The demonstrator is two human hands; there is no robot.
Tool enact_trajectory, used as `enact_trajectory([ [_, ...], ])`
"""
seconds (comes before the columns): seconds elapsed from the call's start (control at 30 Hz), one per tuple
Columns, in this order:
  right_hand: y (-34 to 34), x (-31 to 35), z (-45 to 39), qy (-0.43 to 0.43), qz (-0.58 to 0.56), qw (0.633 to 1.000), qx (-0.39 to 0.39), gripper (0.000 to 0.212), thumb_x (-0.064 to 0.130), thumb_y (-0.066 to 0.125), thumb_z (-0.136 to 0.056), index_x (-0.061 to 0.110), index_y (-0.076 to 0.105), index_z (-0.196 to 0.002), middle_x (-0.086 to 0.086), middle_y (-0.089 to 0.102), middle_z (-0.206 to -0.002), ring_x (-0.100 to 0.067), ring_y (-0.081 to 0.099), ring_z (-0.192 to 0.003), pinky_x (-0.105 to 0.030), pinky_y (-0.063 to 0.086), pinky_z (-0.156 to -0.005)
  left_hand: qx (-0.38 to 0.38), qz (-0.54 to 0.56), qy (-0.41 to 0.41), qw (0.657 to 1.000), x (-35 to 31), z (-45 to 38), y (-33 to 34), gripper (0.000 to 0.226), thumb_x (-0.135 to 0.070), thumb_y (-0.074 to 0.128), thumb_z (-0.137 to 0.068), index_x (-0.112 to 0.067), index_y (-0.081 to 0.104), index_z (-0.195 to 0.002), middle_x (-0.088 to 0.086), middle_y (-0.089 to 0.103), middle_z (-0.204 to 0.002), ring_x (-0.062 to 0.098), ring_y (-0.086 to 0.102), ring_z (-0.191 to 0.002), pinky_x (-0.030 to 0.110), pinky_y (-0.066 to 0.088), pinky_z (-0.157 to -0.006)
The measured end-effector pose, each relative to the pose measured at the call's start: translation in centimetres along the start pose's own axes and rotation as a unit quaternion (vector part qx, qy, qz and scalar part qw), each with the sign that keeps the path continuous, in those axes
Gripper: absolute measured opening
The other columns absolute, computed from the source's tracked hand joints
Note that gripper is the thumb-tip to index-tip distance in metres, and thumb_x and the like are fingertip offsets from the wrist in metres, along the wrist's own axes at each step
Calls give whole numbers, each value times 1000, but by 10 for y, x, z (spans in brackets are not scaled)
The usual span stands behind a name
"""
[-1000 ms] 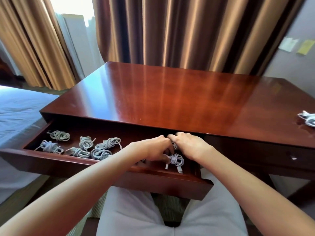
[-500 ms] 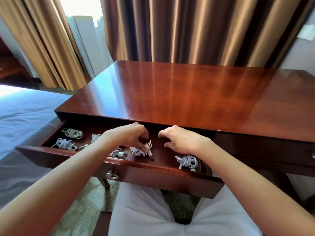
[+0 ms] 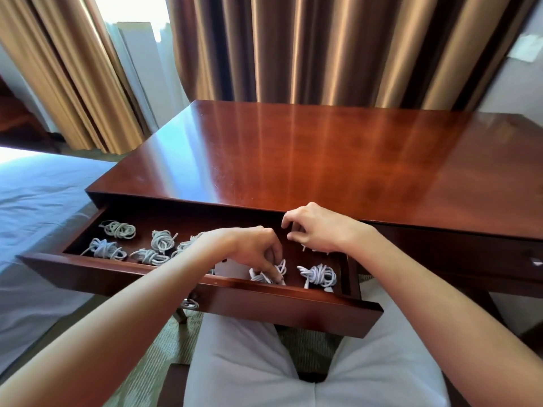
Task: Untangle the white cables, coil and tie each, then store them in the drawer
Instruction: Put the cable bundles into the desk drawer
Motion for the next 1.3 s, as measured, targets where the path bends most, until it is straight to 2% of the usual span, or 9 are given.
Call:
enact_trajectory([
  [0.07,-8,-3,4,0,-10,1000,-13,25,23,61,-100,19,65,-124,-2,71,-107,-19,67,-90,-36,56,-86,-19,-15,6,1000,-4,3,-11,26,-45,77,-83,-21,75,-94,-17,71,-71,0,67,-69,18,52,-67],
  [0.17,-20,-9,9,3,-24,999,-39,21,24,62,-99,20,68,-118,1,70,-100,-19,68,-91,-37,56,-85,-59,-26,22,998,-11,9,-36,21,-41,73,-88,-22,76,-99,-16,72,-75,8,70,-73,22,54,-70],
  [0.3,-42,-19,20,16,-20,998,-62,15,27,63,-98,23,69,-110,6,67,-93,-17,67,-88,-41,57,-85,-120,-50,32,991,-23,6,-73,14,-31,72,-91,-18,75,-94,-15,69,-68,10,68,-57,21,54,-67],
  [0.47,-79,-51,51,71,22,992,-98,17,34,61,-99,25,68,-112,1,69,-106,-20,66,-95,-42,56,-87,-159,-62,59,984,-69,-19,-107,15,-29,71,-91,-30,68,-76,-14,68,-64,8,67,-59,14,47,-61],
  [0.6,-105,-99,90,136,49,982,-121,20,37,60,-99,28,67,-115,-1,66,-112,-24,63,-103,-38,52,-86,-159,-83,83,980,-125,-61,-117,13,-27,69,-92,-21,72,-81,-11,68,-65,6,65,-59,16,45,-62],
  [0.83,-131,-199,167,251,44,955,-155,18,42,60,-98,32,67,-111,1,66,-111,-22,63,-102,-36,49,-80,-190,-134,119,965,-232,-138,-117,12,-26,66,-91,-24,69,-80,-8,64,-78,20,65,-88,36,55,-84],
  [1.0,-151,-278,231,347,80,916,-187,22,37,63,-97,25,66,-115,-1,66,-118,-25,61,-115,-39,48,-86,-189,-143,161,958,-316,-197,-100,10,-31,62,-92,-24,69,-94,4,69,-104,27,62,-106,41,53,-90],
  [1.13,-159,-333,280,423,133,877,-186,41,30,67,-94,19,56,-132,-4,55,-135,-29,51,-129,-42,46,-95,-173,-164,213,948,-380,-236,-80,25,-31,59,-94,-18,65,-114,6,65,-118,29,59,-116,42,51,-93],
  [1.3,-156,-404,332,503,76,838,-198,61,9,62,-92,12,37,-148,-13,43,-143,-37,43,-133,-48,45,-101,-172,-206,275,923,-446,-281,-55,66,-29,60,-93,-17,32,-151,9,37,-149,32,39,-132,51,42,-105],
])
Point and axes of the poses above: each hand's wrist, its own z-axis away from the middle knuckle, its own y-axis out of the palm, x = y × z, the point moved 9 cm from there along -z, towards the middle knuckle
